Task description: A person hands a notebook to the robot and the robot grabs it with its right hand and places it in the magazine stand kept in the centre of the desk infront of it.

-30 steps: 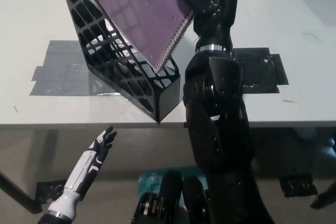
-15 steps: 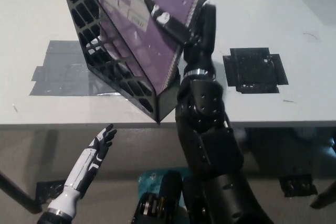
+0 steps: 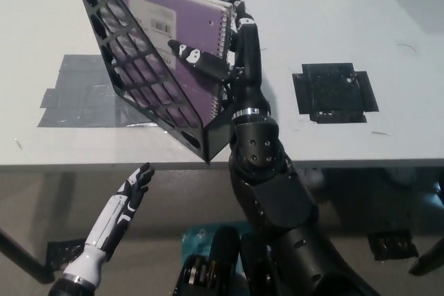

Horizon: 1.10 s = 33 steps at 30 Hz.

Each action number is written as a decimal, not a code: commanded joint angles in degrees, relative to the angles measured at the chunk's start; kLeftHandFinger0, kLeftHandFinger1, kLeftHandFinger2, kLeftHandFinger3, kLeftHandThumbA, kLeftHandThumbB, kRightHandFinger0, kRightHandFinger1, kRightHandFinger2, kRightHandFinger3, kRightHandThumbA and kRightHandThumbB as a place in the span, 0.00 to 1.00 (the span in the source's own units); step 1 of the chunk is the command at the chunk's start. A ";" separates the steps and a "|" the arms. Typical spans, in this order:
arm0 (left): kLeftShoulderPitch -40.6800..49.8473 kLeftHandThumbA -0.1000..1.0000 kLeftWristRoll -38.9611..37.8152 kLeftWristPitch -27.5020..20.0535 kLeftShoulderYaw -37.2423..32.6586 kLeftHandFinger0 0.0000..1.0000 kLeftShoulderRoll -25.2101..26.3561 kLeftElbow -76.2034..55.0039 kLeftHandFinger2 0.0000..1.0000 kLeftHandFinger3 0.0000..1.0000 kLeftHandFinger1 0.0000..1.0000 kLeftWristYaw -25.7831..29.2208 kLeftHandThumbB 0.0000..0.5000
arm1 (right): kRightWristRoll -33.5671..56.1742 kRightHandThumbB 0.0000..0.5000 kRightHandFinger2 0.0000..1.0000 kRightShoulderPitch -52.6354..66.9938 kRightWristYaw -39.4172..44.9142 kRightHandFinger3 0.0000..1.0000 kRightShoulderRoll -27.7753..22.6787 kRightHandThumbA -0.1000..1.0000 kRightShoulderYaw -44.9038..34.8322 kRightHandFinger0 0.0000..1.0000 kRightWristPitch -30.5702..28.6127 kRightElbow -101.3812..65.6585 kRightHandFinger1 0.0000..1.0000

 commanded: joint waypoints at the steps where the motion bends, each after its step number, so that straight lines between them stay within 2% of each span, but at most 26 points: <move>1: -1.34 1.00 0.03 -1.46 0.52 1.00 0.89 -1.21 1.00 1.00 1.00 -0.26 1.00 | -0.31 0.66 1.00 -4.01 5.07 1.00 0.26 1.00 1.59 1.00 -4.86 -1.92 1.00; 4: -1.29 1.00 0.04 -1.52 0.44 1.00 1.17 -1.36 1.00 1.00 1.00 -0.53 1.00 | -0.63 0.70 1.00 -3.41 8.06 1.00 -1.03 1.00 2.95 1.00 -2.63 -5.62 1.00; 10: -1.56 1.00 0.17 -0.98 0.45 1.00 1.17 -1.33 1.00 1.00 1.00 -0.50 1.00 | 0.17 0.90 1.00 -1.59 10.98 1.00 -3.15 1.00 3.56 1.00 2.04 -18.80 1.00; 13: -1.28 1.00 0.22 -0.77 0.50 1.00 1.16 -1.51 1.00 1.00 1.00 -0.41 1.00 | 0.46 0.90 1.00 -0.98 11.33 1.00 -3.55 1.00 3.38 1.00 3.52 -24.02 1.00; 16: -1.21 1.00 0.31 -0.76 0.49 1.00 1.20 -1.74 1.00 1.00 1.00 -0.41 1.00 | 2.04 0.86 1.00 0.14 12.11 1.00 -4.51 1.00 2.26 1.00 6.61 -38.54 1.00; 18: -1.45 1.00 1.02 -1.21 0.41 1.00 1.35 -1.48 1.00 1.00 1.00 -0.11 1.00 | 2.28 0.90 1.00 0.30 12.11 1.00 -4.95 1.00 1.70 1.00 8.24 -43.69 1.00; 20: -1.40 1.00 0.59 -0.99 0.53 1.00 1.33 -1.43 1.00 1.00 1.00 -0.26 1.00 | 2.13 0.98 1.00 1.11 12.02 1.00 -5.67 1.00 1.04 1.00 11.27 -51.98 1.00; 22: -1.38 1.00 0.45 -0.98 0.54 1.00 1.32 -1.38 1.00 1.00 1.00 -0.33 1.00 | 0.49 1.00 1.00 1.72 11.64 1.00 -6.39 1.00 0.45 1.00 11.35 -56.50 1.00; 27: -1.38 1.00 0.33 -1.20 0.55 1.00 1.36 -1.27 1.00 1.00 1.00 -0.41 1.00 | -2.24 0.91 1.00 4.21 12.27 1.00 -8.92 1.00 -0.35 1.00 12.05 -65.29 1.00; 29: -1.60 1.00 0.76 -1.12 0.55 1.00 1.51 -1.20 1.00 1.00 1.00 -0.23 1.00 | -3.17 0.87 1.00 8.84 13.11 1.00 -10.99 1.00 -0.65 1.00 11.92 -70.32 1.00; 33: -1.96 1.00 0.72 -1.18 0.67 1.00 1.51 -0.62 1.00 1.00 1.00 -0.10 1.00 | -2.36 0.90 1.00 16.97 14.38 1.00 -13.38 1.00 -0.06 1.00 10.53 -74.01 1.00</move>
